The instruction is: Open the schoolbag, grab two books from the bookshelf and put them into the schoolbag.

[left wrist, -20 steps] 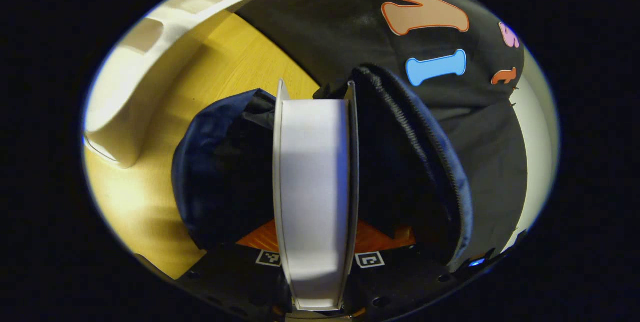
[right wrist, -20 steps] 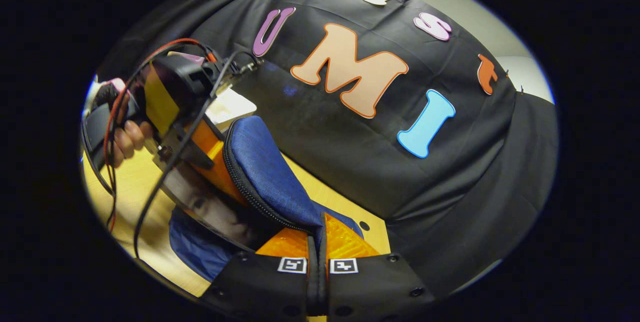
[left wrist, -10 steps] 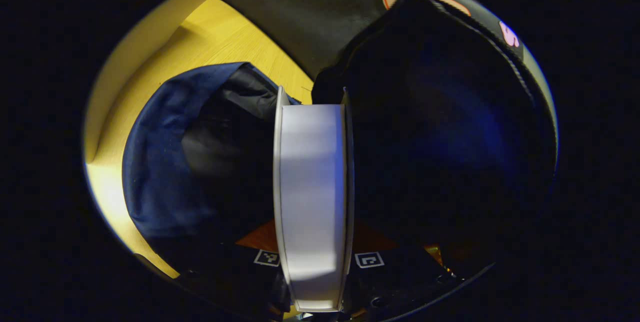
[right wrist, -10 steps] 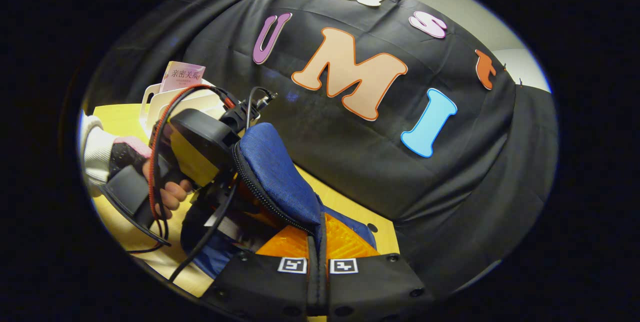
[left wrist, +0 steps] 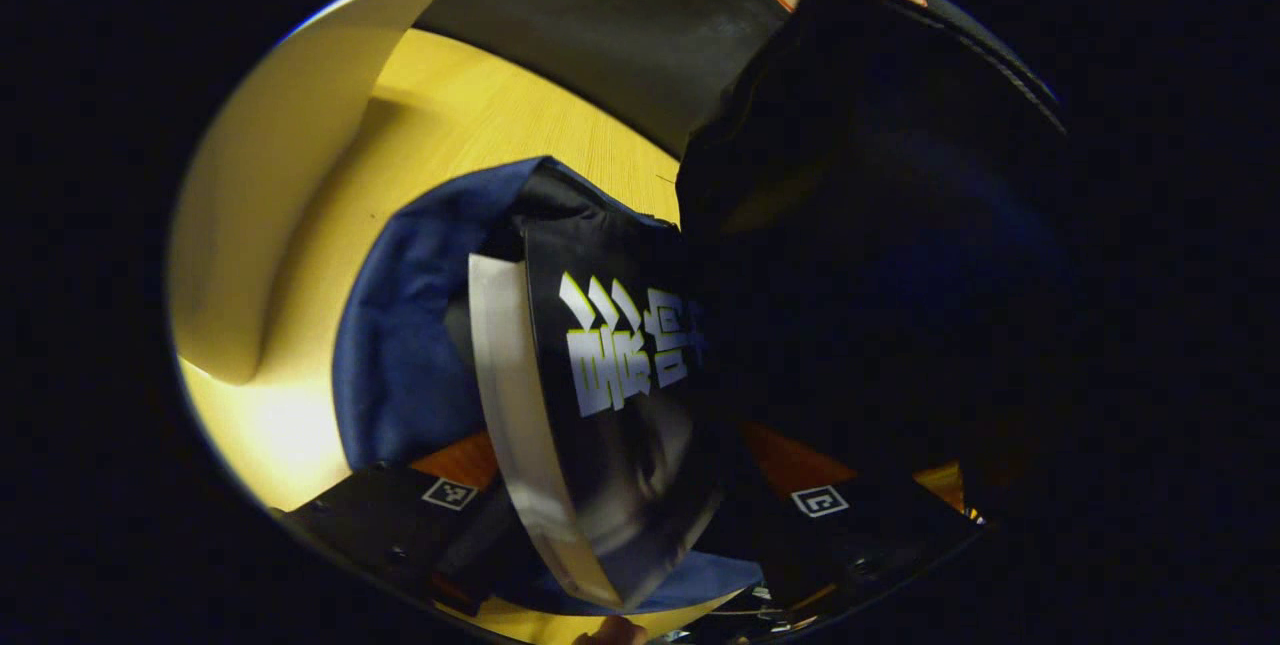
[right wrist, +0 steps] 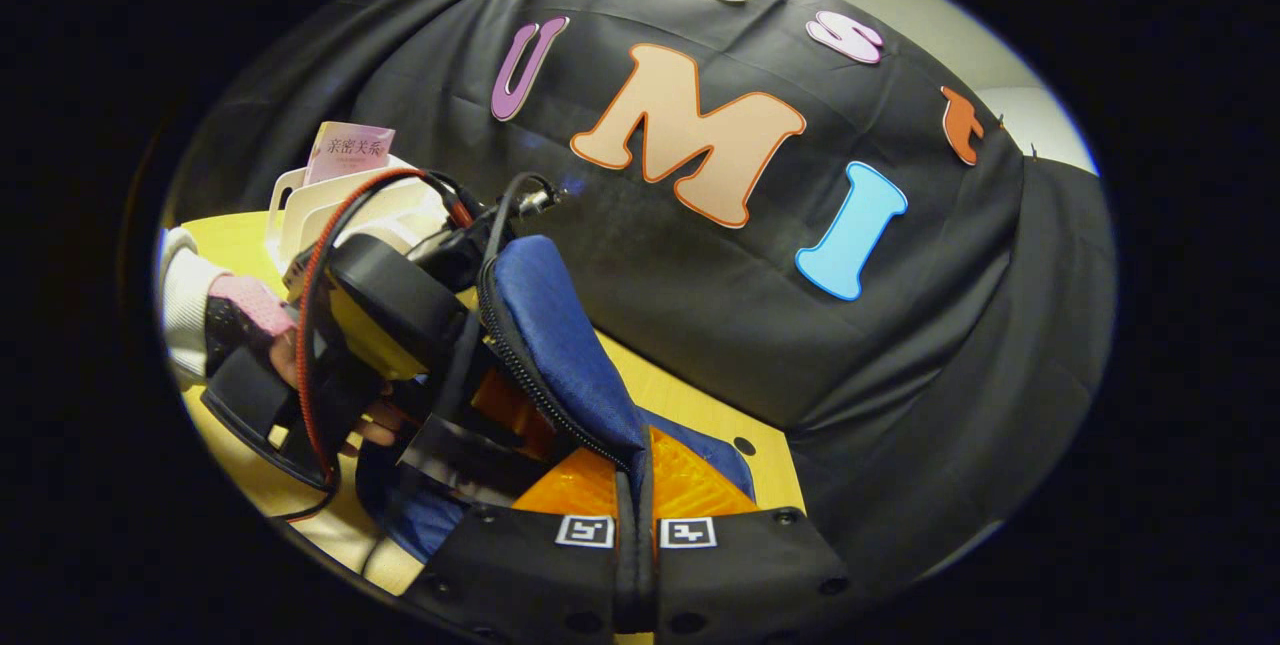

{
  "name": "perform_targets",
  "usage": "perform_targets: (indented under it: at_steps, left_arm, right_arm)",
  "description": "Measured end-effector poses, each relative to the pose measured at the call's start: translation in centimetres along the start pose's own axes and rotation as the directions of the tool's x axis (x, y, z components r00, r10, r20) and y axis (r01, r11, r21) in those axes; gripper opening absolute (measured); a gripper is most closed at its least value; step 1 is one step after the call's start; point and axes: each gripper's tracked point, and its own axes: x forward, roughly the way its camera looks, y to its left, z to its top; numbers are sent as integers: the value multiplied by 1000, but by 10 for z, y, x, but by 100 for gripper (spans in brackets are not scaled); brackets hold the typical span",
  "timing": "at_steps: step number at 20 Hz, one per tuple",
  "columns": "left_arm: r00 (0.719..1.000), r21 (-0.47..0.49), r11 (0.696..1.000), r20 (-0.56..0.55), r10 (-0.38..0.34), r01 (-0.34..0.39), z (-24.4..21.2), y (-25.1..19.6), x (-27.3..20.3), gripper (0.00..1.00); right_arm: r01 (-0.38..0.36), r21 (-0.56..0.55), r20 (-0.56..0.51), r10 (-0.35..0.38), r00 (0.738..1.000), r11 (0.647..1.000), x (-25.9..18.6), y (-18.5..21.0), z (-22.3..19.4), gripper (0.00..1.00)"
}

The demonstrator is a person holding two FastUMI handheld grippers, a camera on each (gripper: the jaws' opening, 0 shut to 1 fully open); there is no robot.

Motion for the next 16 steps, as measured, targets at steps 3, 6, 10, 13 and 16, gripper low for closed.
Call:
perform_targets:
  at_steps: [3,6,10,13,16]
  left_arm:
    - [999,32,999,1,35,-35,2,5,-23,98]
    - [996,53,995,1,85,-85,6,3,-42,98]
    - [991,88,989,-41,126,-122,-2,-7,-78,96]
    - [987,131,983,-81,141,-130,-7,-4,-104,96]
    - [983,162,978,-105,148,-129,-6,-6,-130,96]
  right_arm:
    - [-4,-23,-3,4,1000,1000,1,4,-1,3]
    - [-4,-25,-6,4,1000,1000,0,4,-3,1]
    - [-2,-13,-16,2,1000,1000,2,5,-5,1]
    - [0,-26,-15,0,1000,1000,2,6,-6,1]
    - [7,-30,-17,-8,1000,1000,4,6,-6,1]
